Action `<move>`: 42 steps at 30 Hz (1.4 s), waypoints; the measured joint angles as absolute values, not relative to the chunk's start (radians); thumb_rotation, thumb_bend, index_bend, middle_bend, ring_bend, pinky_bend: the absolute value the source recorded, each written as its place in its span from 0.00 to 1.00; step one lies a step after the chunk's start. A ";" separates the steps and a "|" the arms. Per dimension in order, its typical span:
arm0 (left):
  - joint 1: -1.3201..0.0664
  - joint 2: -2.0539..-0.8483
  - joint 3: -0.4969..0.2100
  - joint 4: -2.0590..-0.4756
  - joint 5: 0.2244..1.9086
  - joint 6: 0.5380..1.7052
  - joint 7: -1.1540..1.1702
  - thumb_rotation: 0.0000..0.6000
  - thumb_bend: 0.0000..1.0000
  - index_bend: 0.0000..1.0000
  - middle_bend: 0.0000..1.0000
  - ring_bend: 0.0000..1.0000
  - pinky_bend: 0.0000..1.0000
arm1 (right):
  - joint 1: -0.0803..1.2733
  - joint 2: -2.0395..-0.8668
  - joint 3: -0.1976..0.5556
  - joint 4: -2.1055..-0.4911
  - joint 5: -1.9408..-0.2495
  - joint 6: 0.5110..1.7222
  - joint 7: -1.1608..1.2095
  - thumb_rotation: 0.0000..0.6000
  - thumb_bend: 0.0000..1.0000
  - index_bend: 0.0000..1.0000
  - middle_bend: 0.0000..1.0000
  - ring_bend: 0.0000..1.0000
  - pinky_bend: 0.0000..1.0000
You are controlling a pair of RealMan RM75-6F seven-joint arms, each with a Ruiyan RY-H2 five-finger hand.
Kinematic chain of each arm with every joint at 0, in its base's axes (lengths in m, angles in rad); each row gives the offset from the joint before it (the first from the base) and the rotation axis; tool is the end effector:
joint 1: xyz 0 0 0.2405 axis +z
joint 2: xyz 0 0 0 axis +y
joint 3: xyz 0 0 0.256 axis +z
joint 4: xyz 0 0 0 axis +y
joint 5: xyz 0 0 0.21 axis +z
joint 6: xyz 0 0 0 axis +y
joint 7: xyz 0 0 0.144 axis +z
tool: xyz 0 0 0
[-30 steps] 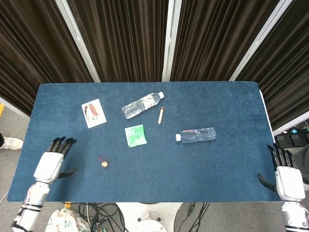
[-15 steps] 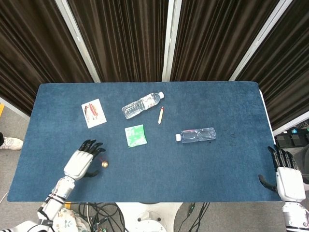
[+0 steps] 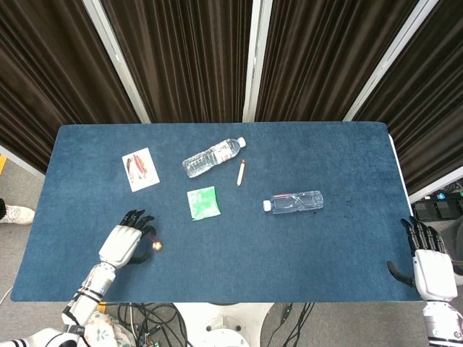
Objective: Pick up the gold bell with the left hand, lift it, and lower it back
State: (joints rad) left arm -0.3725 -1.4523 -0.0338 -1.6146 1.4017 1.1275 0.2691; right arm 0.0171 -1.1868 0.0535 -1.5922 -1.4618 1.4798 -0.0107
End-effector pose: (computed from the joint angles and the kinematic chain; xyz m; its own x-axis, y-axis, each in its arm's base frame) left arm -0.2255 0.2356 0.0058 0.3947 0.2993 0.8687 0.9045 -0.2928 -0.3101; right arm -0.3254 -0.1599 0.1407 0.3558 -0.0320 0.9340 -0.9295 0.0912 0.3572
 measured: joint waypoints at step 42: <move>-0.427 -1.486 -0.036 -1.597 1.352 1.086 0.232 1.00 0.34 0.49 0.22 0.01 0.04 | 0.014 -1.196 0.049 -1.569 -1.452 1.471 0.004 1.00 0.17 0.00 0.00 0.00 0.00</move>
State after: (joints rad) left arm -0.4271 -1.4860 -0.0360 -1.5974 1.3521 1.0860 0.2323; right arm 0.0138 -1.1964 0.0494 -1.5694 -1.4517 1.4708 0.0040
